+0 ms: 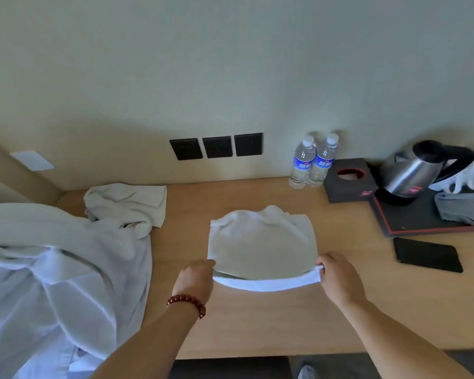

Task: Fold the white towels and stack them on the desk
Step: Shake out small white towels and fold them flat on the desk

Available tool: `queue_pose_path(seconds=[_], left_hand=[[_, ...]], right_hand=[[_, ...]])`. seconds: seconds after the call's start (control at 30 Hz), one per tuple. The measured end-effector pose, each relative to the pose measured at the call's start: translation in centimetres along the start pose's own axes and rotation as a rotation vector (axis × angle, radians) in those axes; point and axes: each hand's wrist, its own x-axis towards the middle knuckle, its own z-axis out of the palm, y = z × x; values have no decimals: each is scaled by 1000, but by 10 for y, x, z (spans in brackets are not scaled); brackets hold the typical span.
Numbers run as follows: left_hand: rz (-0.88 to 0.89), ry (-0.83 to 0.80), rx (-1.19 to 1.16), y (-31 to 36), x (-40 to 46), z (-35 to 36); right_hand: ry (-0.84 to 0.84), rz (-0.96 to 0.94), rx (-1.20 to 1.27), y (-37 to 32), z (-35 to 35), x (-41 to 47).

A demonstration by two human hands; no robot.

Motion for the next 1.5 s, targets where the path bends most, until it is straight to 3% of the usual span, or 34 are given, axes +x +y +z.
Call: queue_pose_path(seconds=[0.2,0.37,0.5,0.67,0.87,1.07,1.2,1.37,1.5], left_hand=[[-101,-70,20,-23,-7,22],[-141,-90,-22,-17,-5,12],[-193,60,-18,2,39,-46],[-206,265,-101,27,75,-143],[-162,553,-229,52,92,-266],[-152,604,-267,63,95,-317],[-146,657,-229,60,98,-315],[48,902,-303,59,92,-289],[207,888,-214,27,69,-199]], right_hand=[[-68,-131,-87,9,23,-38],[-135,-86,-46,9,17,-42],[-153,14,38,-17,-37,27],[-218,-81,71,-56,-147,120],[-53,-184,-35,-102,-264,174],[36,-163,-66,-123,-302,195],[216,-149,69,-126,-294,199],[527,-149,203,-123,-277,190],[508,-112,252,-96,-213,142]])
